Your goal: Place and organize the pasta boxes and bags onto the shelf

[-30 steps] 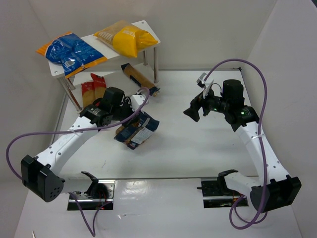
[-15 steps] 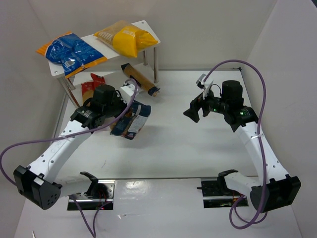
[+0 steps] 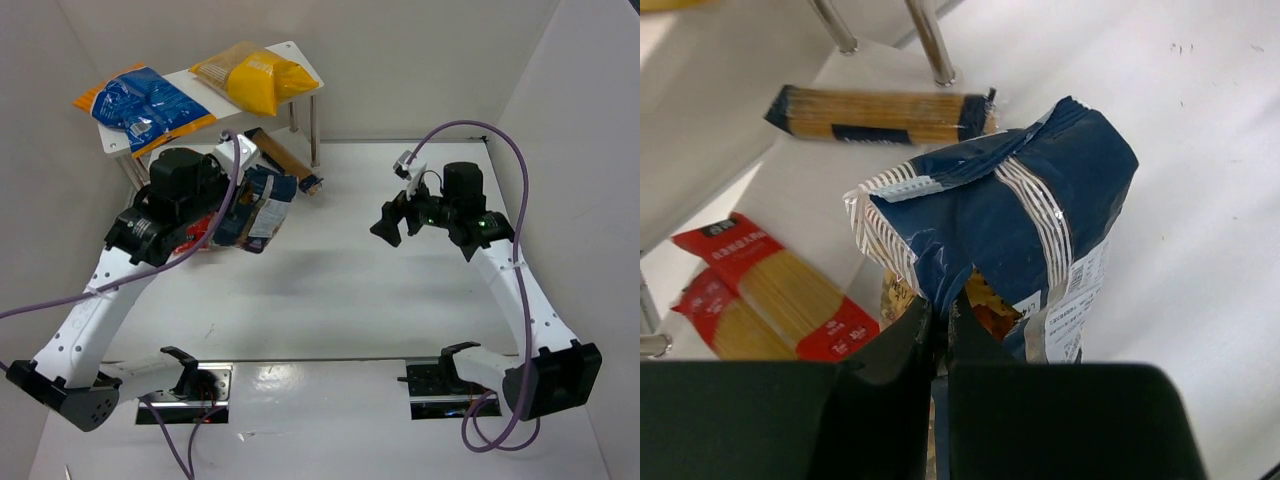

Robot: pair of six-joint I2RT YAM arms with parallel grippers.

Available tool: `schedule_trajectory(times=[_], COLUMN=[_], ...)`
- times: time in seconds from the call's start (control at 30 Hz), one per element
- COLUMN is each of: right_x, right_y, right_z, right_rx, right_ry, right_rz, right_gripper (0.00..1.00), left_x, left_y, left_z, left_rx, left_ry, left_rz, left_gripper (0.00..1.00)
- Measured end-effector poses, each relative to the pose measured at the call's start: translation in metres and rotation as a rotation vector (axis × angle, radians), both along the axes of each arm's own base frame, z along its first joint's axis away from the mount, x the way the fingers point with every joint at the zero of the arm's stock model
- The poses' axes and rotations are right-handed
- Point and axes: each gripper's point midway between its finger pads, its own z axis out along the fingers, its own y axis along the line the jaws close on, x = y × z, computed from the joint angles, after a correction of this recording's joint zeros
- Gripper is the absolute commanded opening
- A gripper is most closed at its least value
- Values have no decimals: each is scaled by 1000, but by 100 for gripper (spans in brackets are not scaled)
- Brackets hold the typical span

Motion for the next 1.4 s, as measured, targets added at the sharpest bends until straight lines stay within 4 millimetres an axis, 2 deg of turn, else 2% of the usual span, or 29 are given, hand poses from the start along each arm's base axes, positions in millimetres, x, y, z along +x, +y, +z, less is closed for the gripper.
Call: schedule_trajectory(times=[0.33,0.47,0.53,0.8,0.9,0.97,1.17,1.4], right_x=[10,10,10,10,10,10,12,17], right_y=[-1,-2,-2,-2,-2,-2,-4,-13], right_z=[-19,-20,-20,-20,-20,-20,-22,-29], right_rx=[-24,-25,-25,-27,-29,-32,-37,-39], right_ry=[52,54,54,52,49,47,50,66], right_rz=[-16,-17,-17,-16,-15,-16,-23,-49], right_gripper=[100,100,100,100,100,100,100,100], left_x=[-1,0,1,2,5,10,48,80], left_y=[15,16,15,14,16,17,16,19], left_z=[44,45,33,-62,-88,-96,-98,-109], left_rx=[-13,-16,-8,74,99,110,110,159], left_ry=[-83,-88,-72,94,121,126,34,-38], left_rz=[70,72,70,63,74,90,164,225], left_gripper=[0,0,0,0,0,0,0,0])
